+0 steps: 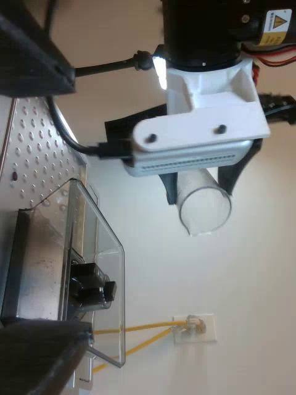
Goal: Pour the beans into the coffee machine
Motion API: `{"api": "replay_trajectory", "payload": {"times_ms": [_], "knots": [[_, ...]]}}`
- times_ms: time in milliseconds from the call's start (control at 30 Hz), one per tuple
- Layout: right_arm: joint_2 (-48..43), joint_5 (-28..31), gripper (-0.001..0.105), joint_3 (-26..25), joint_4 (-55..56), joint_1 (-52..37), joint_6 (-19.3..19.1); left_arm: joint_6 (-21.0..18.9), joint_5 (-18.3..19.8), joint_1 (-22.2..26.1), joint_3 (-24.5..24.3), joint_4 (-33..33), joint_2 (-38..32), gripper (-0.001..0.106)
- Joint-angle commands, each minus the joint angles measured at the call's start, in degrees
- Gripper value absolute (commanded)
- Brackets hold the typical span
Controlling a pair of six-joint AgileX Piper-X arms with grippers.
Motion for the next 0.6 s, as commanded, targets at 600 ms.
{"api": "replay_trajectory", "payload": {"times_ms": [600], "knots": [[-0.38, -15.32, 0.079, -0.27, 5.14, 0.12, -3.12, -47.22, 14.55, 6.79, -0.43, 20.26, -12.2, 0.022]]}}
